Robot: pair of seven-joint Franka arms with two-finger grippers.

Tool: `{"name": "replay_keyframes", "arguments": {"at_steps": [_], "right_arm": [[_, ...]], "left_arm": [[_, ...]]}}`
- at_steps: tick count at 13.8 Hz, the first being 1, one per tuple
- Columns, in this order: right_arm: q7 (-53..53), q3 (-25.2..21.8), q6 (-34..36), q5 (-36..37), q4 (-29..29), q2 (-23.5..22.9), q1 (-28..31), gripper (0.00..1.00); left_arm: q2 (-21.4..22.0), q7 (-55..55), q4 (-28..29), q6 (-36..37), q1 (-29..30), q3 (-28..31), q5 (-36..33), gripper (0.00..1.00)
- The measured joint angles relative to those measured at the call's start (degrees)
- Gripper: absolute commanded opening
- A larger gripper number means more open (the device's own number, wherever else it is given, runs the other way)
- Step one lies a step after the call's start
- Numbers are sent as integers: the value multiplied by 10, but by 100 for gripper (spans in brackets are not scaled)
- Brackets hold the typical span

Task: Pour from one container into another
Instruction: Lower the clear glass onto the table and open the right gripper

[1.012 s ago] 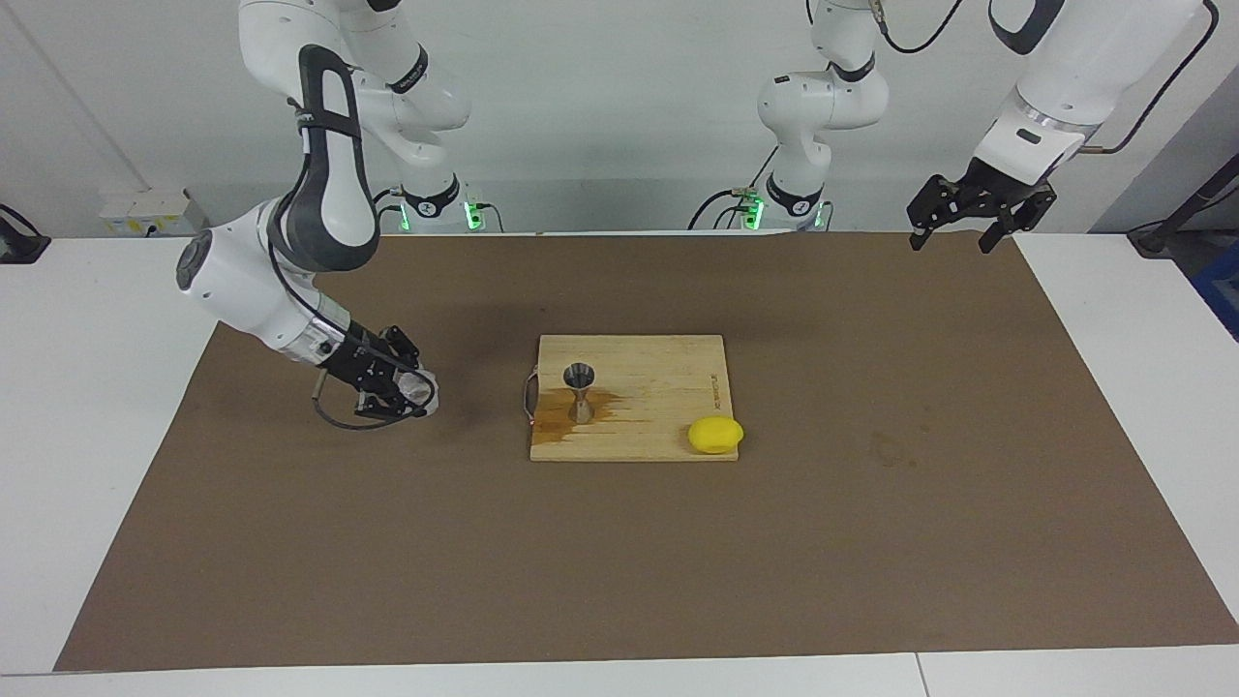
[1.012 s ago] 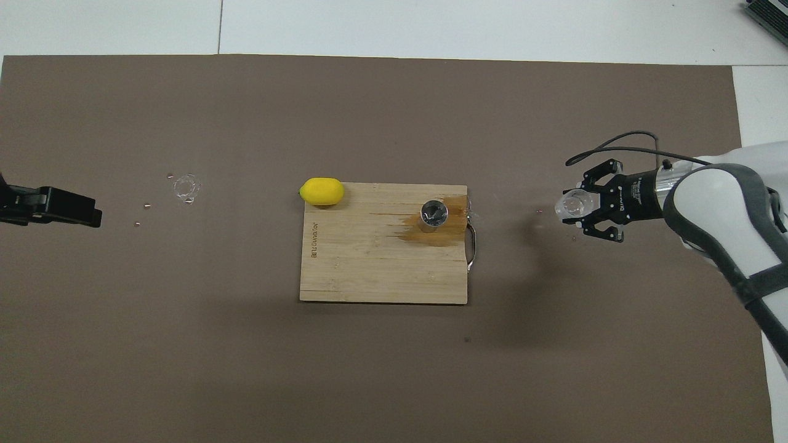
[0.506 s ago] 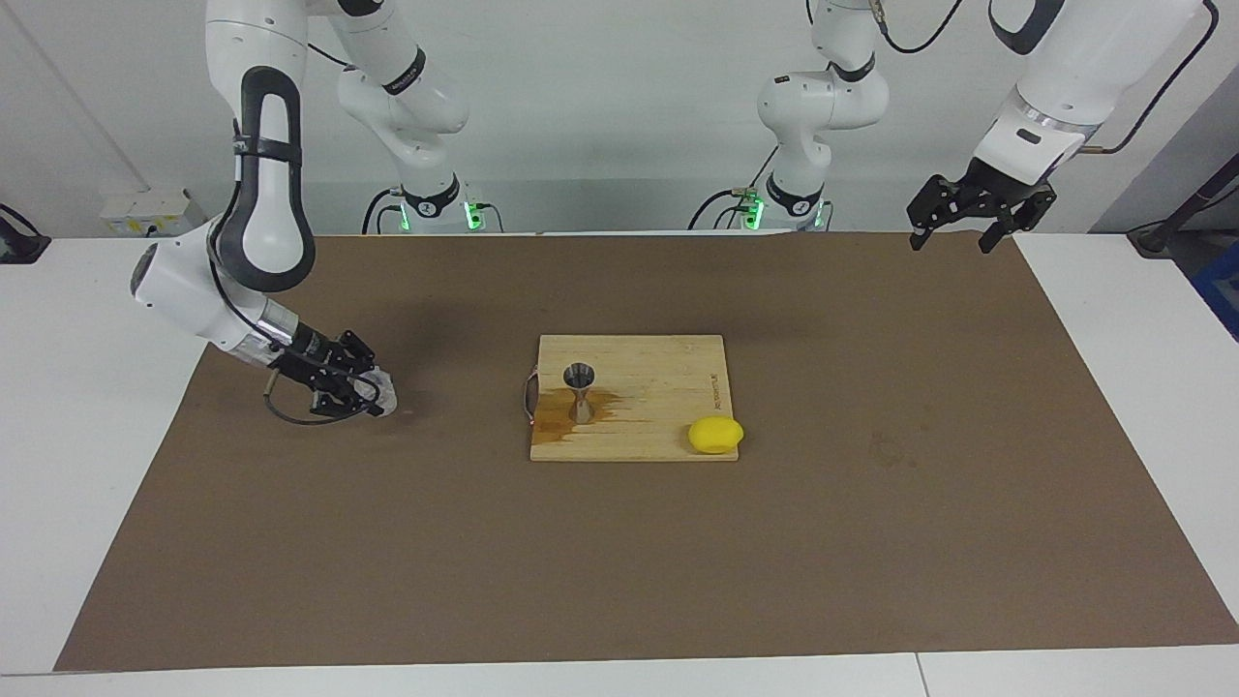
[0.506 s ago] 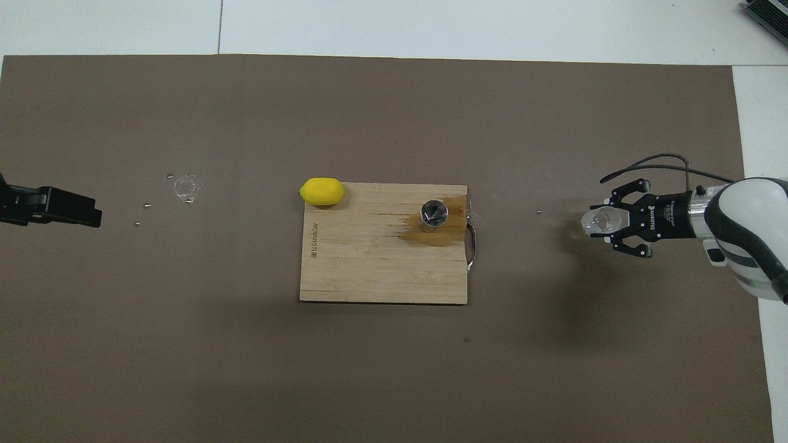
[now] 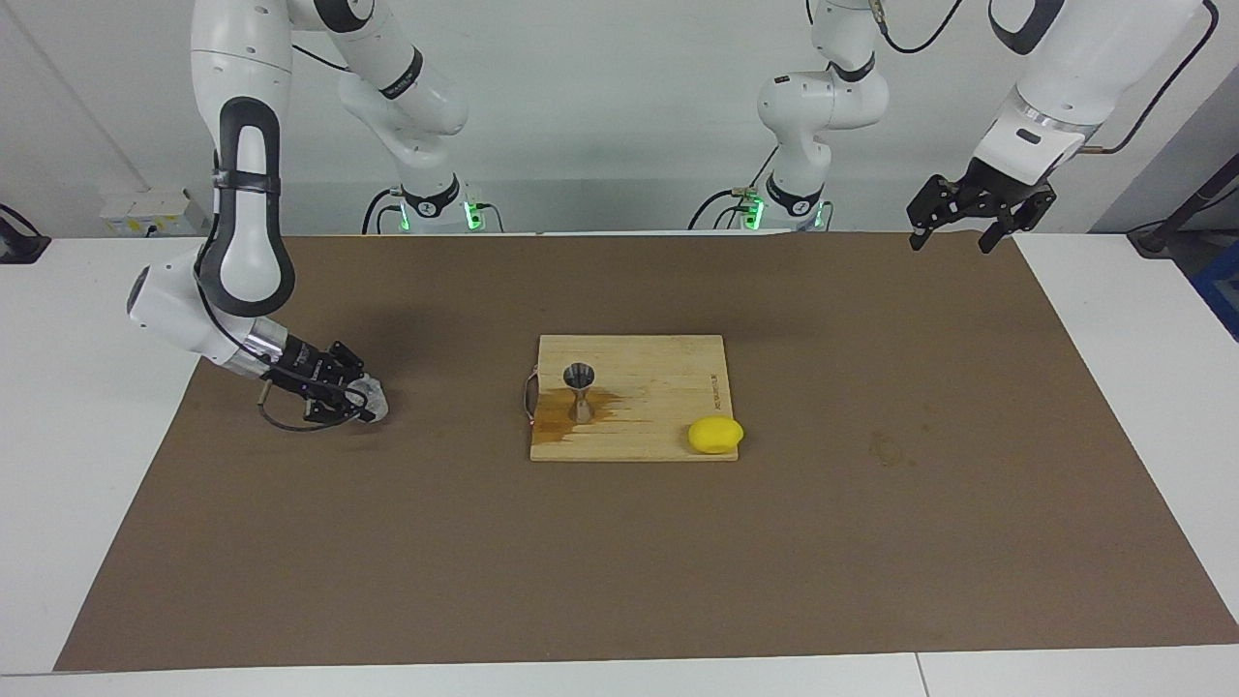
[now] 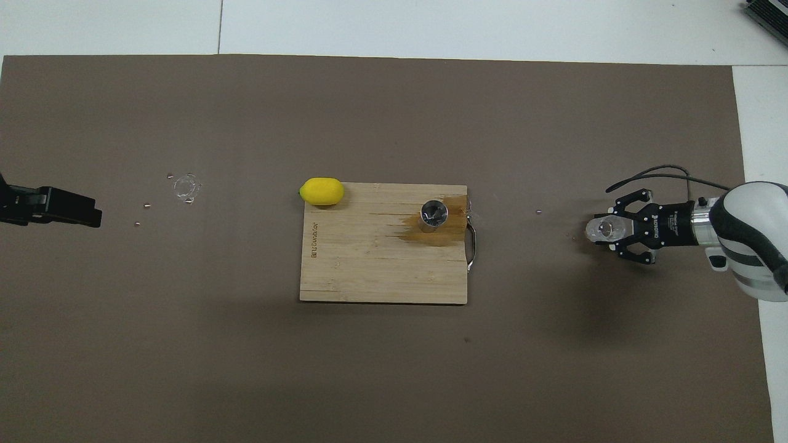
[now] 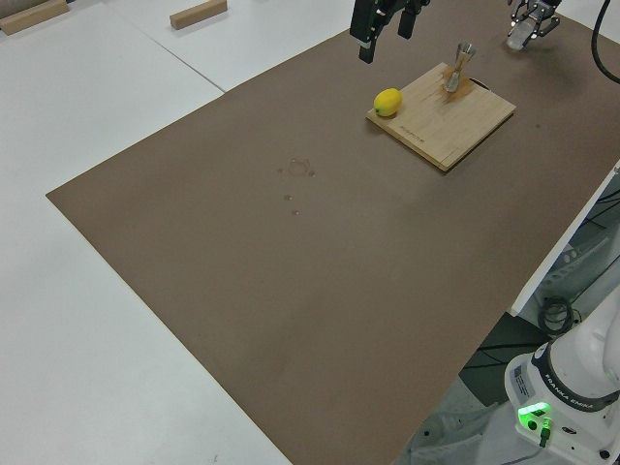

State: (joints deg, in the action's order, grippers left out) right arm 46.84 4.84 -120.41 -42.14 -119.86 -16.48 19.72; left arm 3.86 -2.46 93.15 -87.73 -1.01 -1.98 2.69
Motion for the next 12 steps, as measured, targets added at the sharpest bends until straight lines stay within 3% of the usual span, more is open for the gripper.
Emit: {"name": "replay_keyframes", "arguments": {"at_steps": [2, 3, 4, 6, 7, 12], "right_arm": [[0, 0, 0, 0, -2, 0, 0, 0], [0, 0, 0, 0, -4, 0, 0, 13], [0, 0, 0, 0, -6, 0, 0, 34], [0, 0, 0, 0, -9, 0, 0, 91], [-1, 0, 0, 0, -11, 0, 0, 100], [-1, -1, 0, 0, -15, 3, 1, 100]], "left_arm": [[0, 0, 0, 0, 0, 0, 0, 100], [0, 0, 0, 0, 0, 0, 0, 100], [0, 0, 0, 0, 0, 0, 0, 100], [0, 0, 0, 0, 0, 0, 0, 100], [0, 0, 0, 0, 0, 0, 0, 100], [0, 0, 0, 0, 0, 0, 0, 100]]}}
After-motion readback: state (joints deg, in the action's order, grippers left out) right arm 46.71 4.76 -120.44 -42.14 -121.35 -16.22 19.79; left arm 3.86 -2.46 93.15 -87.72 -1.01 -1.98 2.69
